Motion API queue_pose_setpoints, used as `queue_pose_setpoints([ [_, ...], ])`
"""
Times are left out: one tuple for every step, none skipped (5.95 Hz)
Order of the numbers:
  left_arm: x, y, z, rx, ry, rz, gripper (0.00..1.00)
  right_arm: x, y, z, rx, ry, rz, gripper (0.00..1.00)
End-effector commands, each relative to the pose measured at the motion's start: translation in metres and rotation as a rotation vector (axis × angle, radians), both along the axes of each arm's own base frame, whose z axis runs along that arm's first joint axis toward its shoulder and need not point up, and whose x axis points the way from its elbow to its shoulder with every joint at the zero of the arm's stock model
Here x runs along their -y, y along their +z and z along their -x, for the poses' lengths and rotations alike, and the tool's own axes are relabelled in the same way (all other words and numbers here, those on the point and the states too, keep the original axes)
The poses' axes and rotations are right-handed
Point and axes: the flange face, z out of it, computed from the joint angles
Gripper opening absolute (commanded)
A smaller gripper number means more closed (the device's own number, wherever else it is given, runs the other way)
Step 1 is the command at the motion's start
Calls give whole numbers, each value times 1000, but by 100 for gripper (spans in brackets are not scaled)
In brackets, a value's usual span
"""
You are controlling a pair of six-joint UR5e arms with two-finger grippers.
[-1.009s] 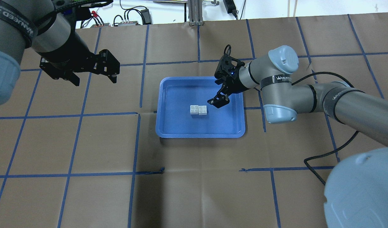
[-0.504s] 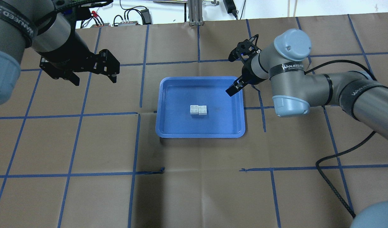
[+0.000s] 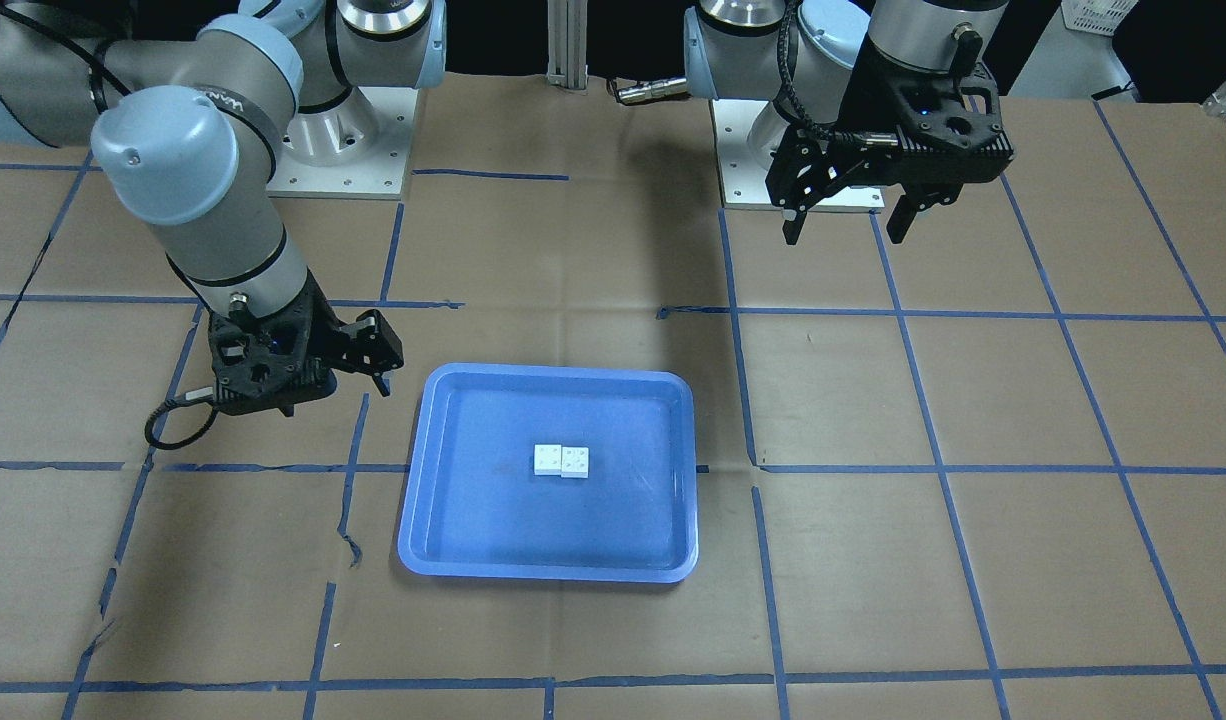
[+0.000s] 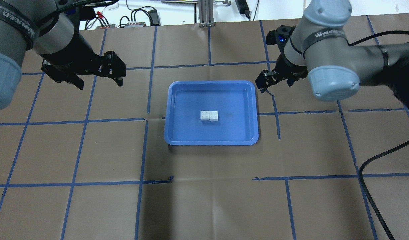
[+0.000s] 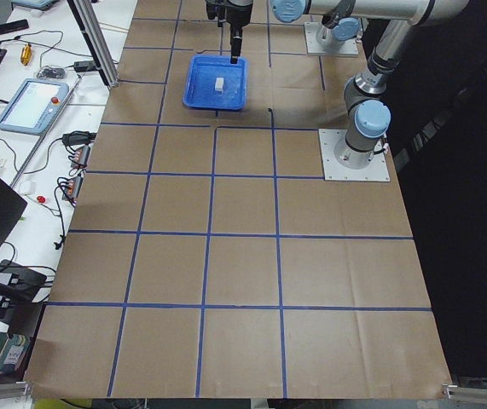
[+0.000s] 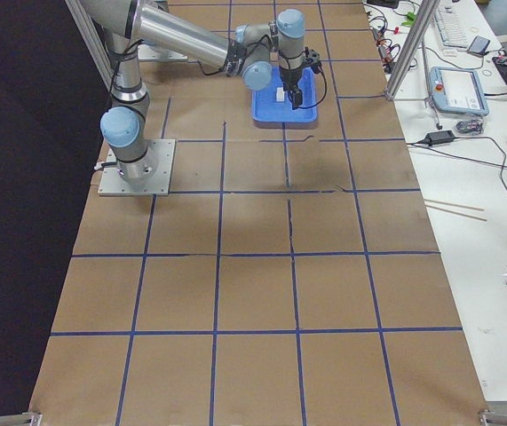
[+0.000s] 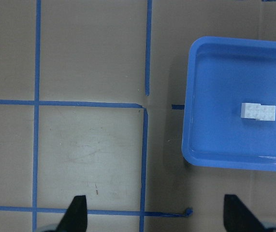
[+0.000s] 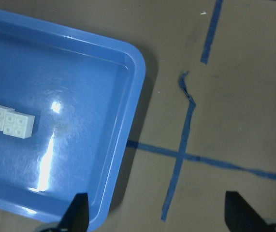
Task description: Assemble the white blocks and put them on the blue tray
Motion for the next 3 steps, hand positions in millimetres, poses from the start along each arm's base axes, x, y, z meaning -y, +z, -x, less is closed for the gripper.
queue_pose_setpoints([
  [0, 0, 0, 0, -1, 1, 99, -16, 64, 4, -31, -246, -91, 100],
  [-1, 1, 0, 0, -1, 3, 99, -26, 95, 3, -23, -247, -72, 100],
  [-1, 1, 0, 0, -1, 3, 99, -34, 114, 3, -28, -253, -104, 100],
])
